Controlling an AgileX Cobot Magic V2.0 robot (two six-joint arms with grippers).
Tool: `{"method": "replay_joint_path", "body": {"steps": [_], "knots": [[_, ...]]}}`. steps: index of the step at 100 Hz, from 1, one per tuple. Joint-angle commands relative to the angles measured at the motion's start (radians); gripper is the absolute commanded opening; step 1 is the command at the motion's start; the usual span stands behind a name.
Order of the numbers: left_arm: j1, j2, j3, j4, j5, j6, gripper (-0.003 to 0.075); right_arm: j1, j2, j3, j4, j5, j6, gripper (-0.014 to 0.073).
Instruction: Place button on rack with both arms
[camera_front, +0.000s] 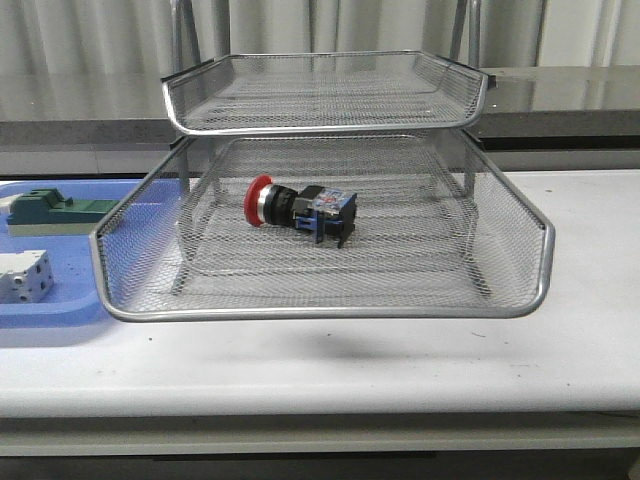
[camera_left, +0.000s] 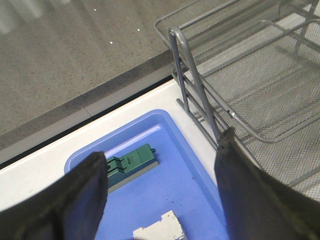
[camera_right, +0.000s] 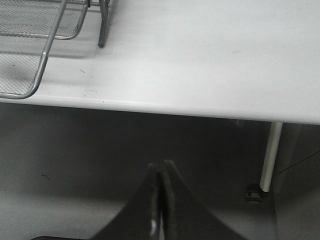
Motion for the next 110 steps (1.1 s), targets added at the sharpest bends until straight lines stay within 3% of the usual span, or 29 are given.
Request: {"method": "replay_joint_path", "body": {"steps": [1,62,110], "knots": [[0.003,-0.097,0.067,-0.022,-0.157,-0.047,0.0438,-0.002,0.014,-0.033,-0.014,-0.059,0.0,-0.0068],[0.003,-0.667,0.64,-0.051,-0.416,-0.117,0.0438,-0.002,0.014,-0.033,-0.014,-0.059,0.0,-0.0068],[0.003,-0.733,0.725,-0.079,-0.502,-0.117,0.0438,-0.002,0.014,-0.033,-0.014,-0.059,0.0,-0.0068]]}}
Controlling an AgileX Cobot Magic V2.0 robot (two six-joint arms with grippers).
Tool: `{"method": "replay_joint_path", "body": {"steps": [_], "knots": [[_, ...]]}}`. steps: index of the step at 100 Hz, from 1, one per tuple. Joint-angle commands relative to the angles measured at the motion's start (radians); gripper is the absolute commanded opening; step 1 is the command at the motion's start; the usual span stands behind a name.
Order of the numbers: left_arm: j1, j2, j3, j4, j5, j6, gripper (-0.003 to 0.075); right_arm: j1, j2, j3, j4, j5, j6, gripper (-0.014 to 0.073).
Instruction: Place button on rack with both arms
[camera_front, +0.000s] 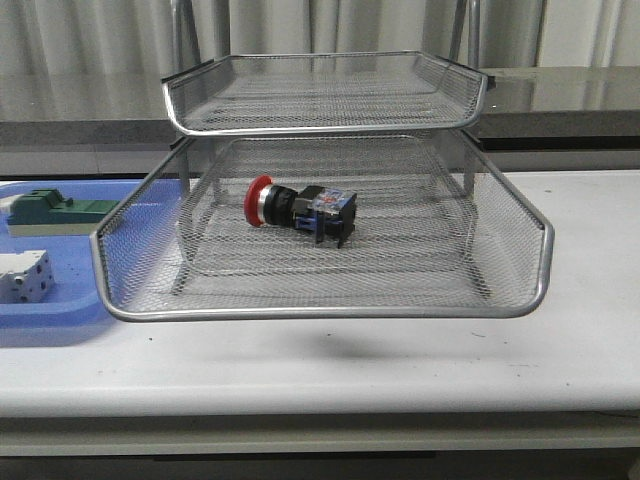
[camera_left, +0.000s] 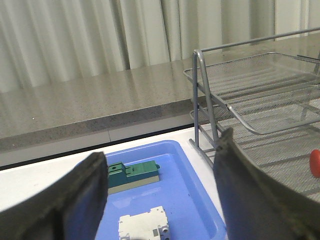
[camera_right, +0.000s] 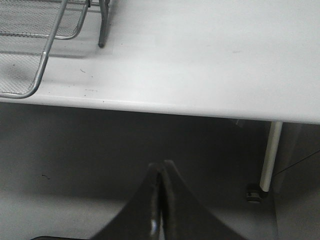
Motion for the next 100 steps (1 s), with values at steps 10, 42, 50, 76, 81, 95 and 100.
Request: {"method": "replay_joint_path", "body": {"steps": [10,42,50,76,81,95,100], "knots": [[0.001,0.01,-0.029,-0.017,-0.09,-0.009,0.0438,-0.002,0.014,-0.033,-0.014,-0.059,0.0,-0.0068],[0.001,0.01,-0.029,-0.05,-0.089,-0.009,0.0082,-0.002,0.014,-0.033,-0.014,-0.059,0.0,-0.0068],[0.001,0.01,-0.029,-0.05,-0.089,-0.009,-0.0021,-0.002,0.014,-0.033,-0.014,-0.059,0.0,-0.0068],[0.001,0.01,-0.029,-0.05,-0.089,-0.009,-0.002,-0.002,0.014,-0.033,-0.014,-0.059,0.0,-0.0068],[0.001,0.01,-0.029,-0.05,-0.089,-0.009,-0.002,-0.002,0.014,-0.033,-0.014,-0.059,0.0,-0.0068],[0.001,0.01,-0.029,-0.05,-0.089,-0.009,-0.002,-0.002,0.014,-0.033,-0.014,-0.059,0.0,-0.0068],[0.001,0.01,-0.029,-0.05,-0.089,-0.009,-0.002,-0.002,0.014,-0.033,-0.014,-0.059,0.0,-0.0068]]}}
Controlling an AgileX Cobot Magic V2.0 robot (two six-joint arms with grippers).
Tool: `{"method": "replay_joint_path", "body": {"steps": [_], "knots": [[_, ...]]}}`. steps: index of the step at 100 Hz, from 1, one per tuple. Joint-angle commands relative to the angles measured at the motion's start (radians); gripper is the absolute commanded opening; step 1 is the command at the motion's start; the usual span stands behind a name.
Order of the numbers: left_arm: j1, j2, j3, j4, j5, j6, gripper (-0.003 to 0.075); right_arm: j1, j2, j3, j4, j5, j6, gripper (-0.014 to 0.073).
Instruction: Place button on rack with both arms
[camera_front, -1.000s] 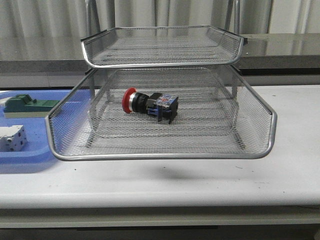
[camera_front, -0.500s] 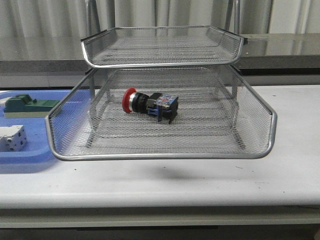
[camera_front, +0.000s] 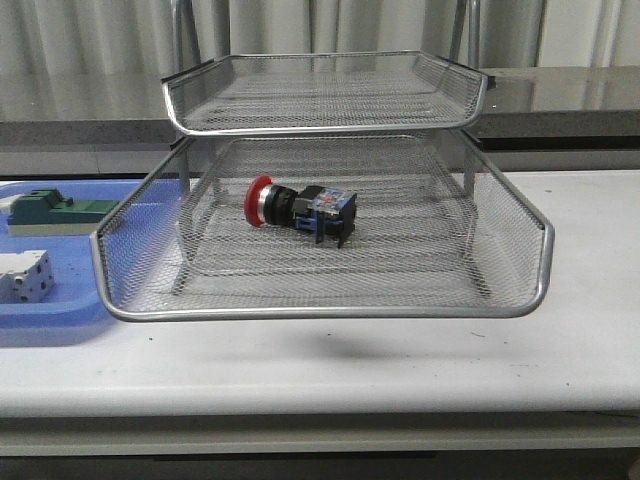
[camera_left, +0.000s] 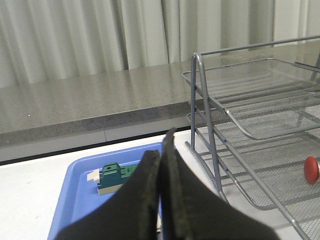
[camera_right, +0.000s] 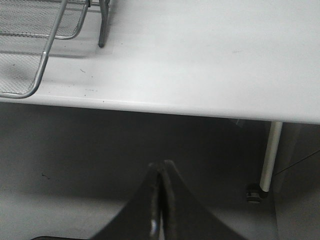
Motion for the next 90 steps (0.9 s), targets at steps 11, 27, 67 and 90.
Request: {"method": "replay_joint_path", "body": {"steps": [11,27,67,90], "knots": [[0.001,0.01,-0.029,-0.009,-0.082,-0.009,-0.002,-0.002,0.014,-0.033,-0.014,-0.076,0.0,-0.0068],[0.001,0.01,-0.029,-0.009,-0.082,-0.009,-0.002,-0.002,0.014,-0.031,0.004,-0.135,0.0,-0.0068],[0.001,0.01,-0.029,-0.009,-0.082,-0.009,-0.002,-0.002,0.218,-0.031,0.245,-0.264,-0.088,-0.0067],[0.001,0.01,-0.029,-0.009,-0.082,-0.009,-0.002,-0.002,0.425,-0.031,0.413,-0.356,-0.264,-0.0067]]}}
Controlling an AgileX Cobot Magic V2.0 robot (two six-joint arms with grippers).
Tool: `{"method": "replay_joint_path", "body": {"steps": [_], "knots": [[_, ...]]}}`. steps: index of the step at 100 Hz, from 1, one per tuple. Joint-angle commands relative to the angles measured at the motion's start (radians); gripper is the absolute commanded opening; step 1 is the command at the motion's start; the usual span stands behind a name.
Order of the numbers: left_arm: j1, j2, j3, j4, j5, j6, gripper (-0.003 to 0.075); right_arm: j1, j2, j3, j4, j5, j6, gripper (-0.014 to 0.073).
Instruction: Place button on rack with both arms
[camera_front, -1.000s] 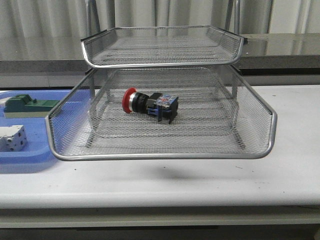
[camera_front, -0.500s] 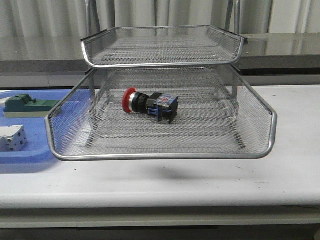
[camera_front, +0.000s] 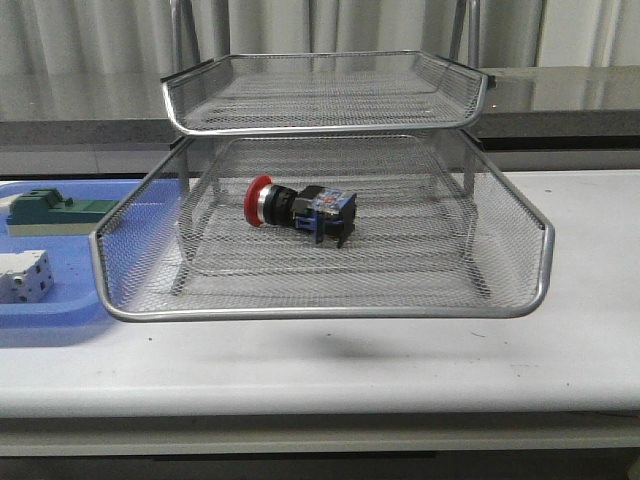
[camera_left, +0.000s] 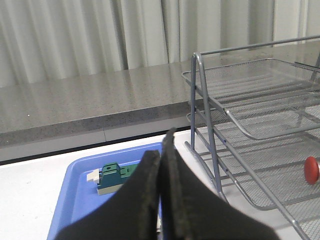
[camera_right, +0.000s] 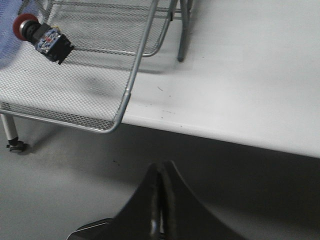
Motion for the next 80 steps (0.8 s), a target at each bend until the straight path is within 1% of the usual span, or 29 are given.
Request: {"method": "replay_joint_path", "body": {"steps": [1,17,28,42,61,80], "knots": [[0.001,0.01,-0.029,-0.009,-0.082,-0.009,-0.002,-0.002,0.079,-0.031,0.085,-0.105,-0.09,-0.0067],[0.001,0.01,-0.029,-0.009,-0.082,-0.009,-0.002,0.003,0.203,-0.031,0.187,-0.126,-0.194,-0.0067],[0.001,0.01,-0.029,-0.009,-0.082,-0.009,-0.002,0.036,0.282,-0.031,0.216,-0.143,-0.23,-0.0067],[0.001,0.01,-0.029,-0.009,-0.082,-0.009,-0.002,0.138,0.364,-0.031,0.219,-0.205,-0.232,-0.0067],[0.001,0.01,-0.029,-0.009,-0.082,-0.009,-0.002,0.313,0.464,-0.031,0.218,-0.283,-0.232,-0.0064],[0.001,0.01,-0.029,-0.009,-0.082,-0.009,-0.002,0.445,0.55,-0.031,0.217,-0.356,-0.232,-0.0063]]}}
